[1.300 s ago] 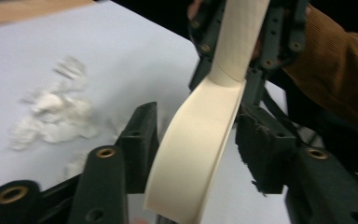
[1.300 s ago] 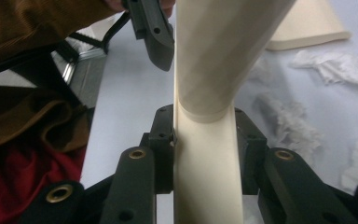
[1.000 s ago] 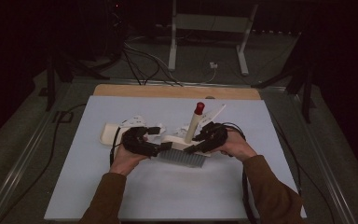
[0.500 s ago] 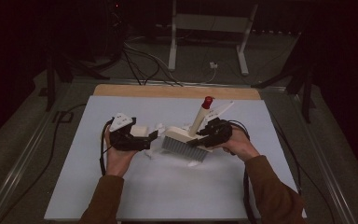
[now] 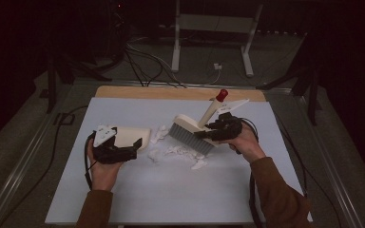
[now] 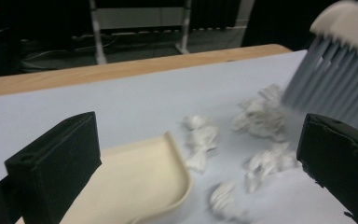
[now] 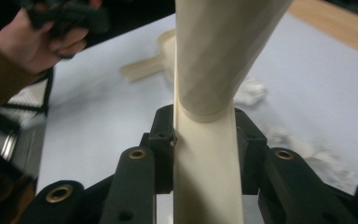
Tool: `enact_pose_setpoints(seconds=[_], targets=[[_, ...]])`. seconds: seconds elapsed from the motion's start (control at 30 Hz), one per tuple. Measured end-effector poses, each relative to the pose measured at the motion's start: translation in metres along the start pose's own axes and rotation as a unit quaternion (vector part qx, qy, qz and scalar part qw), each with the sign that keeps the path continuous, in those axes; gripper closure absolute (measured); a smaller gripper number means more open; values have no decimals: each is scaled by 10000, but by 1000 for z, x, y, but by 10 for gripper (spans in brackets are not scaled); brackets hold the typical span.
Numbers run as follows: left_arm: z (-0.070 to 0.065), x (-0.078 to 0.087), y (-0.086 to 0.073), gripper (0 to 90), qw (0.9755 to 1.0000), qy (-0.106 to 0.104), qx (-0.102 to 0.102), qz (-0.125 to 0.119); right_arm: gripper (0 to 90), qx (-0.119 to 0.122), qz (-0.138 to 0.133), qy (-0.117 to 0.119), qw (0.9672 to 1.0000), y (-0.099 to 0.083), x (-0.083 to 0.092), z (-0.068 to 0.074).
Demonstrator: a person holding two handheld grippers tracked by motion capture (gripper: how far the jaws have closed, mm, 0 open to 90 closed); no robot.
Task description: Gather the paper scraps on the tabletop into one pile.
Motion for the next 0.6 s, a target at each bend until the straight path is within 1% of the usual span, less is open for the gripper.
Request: enact_pose_setpoints(seconds=[0.1,0.17,0.27,0.4,0.47,0.53,0.6], targets=[[9,9,-11,3,9997,222,80,33,669,-133,-208,-241,9994,4,4,-7],[15,13,-19,3,9993,355,135,56,669,-237,-314,-449,9982,6,6,-12],[22,19,-31,3,9983,556,140,143,669,-327,-471,-648,9962,9,7,-19],[28,27,-46,4,9972,681,234,209,669,-320,-504,-1066,9925,11,7,-27],[32,32,-54,4,9967,726,259,270,669,-367,-520,-1169,9911,12,7,-30],[35,36,-61,4,9961,779,301,296,669,-437,-566,-1316,9887,13,8,-37],[37,39,-65,4,9953,847,339,317,669,-499,-594,-1409,9870,14,8,-42]])
Point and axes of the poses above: each handheld gripper's, and its own axes: x roughly backward along the jaws, y roughly out of its top, z roughly to its left, the point moved 7 cm from there along -x, roughly forward along the jaws, and after that the axes turned 11 degrees about -x, right-handed, at the moved point
